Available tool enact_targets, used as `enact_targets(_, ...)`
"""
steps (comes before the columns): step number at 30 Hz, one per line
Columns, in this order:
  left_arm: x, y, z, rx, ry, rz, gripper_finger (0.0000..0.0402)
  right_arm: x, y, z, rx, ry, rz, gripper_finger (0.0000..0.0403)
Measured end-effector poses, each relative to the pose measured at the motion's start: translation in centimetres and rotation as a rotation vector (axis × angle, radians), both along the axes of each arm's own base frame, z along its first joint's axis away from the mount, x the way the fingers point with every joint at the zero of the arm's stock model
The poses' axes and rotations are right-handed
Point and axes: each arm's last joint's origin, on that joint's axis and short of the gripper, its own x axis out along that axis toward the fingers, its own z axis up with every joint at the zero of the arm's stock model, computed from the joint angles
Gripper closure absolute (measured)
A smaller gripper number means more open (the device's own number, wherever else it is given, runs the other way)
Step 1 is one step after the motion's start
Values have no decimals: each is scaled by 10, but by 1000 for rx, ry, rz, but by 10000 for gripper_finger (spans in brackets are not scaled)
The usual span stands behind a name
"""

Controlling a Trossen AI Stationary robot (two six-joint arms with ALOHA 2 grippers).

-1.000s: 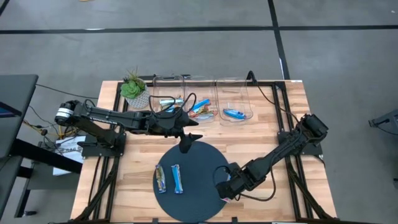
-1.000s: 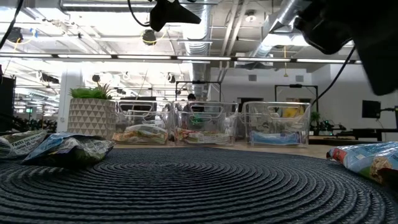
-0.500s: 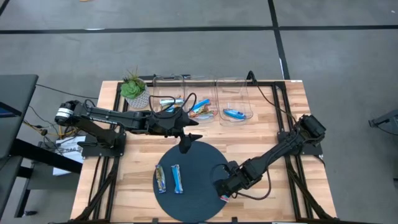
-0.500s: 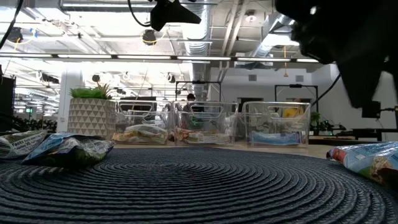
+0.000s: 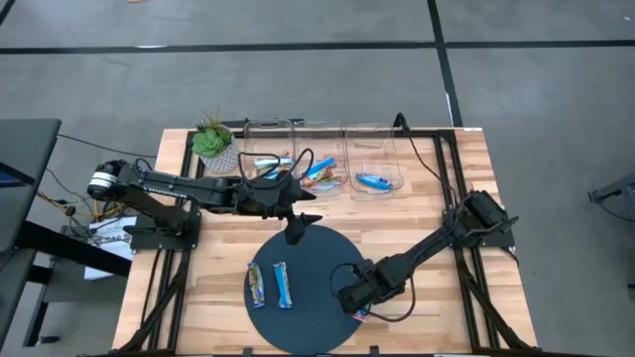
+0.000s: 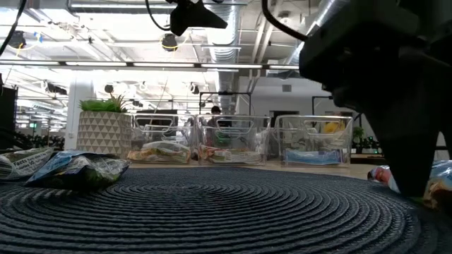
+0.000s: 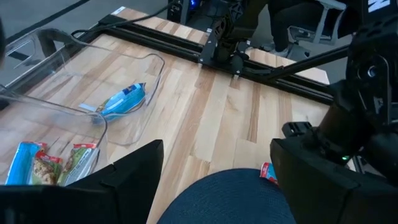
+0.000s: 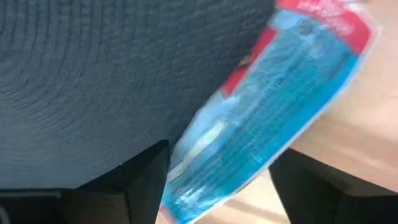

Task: Pick and place Granola Bars by type
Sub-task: Put the red bar into the center transparent bin

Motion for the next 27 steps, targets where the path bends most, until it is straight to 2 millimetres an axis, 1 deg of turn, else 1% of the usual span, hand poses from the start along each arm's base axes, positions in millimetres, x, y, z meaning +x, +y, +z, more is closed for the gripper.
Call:
enact_targets(6,0,0,-1,5,9,-2,112,0,0,-4,7,24,6,139)
enact_targets(9,0,0,-1,7,12,-7,112,-1,0,-5,6,33,3,152)
enact_targets(12,0,0,-1,6,12,-9,112,-1,-1,-5,2,42,3,180)
enact_targets(18,0,0,-1,6,12,-9,112,-3,-1,-6,0,59,3,257)
enact_targets(21,0,0,-1,6,12,-9,112,-3,-2,-6,-3,67,3,289)
enact_targets(24,0,0,-1,6,12,-9,112,-4,-2,-6,0,75,4,308)
enact_targets(27,0,0,-1,6,12,-9,112,-4,-2,-6,0,77,4,318)
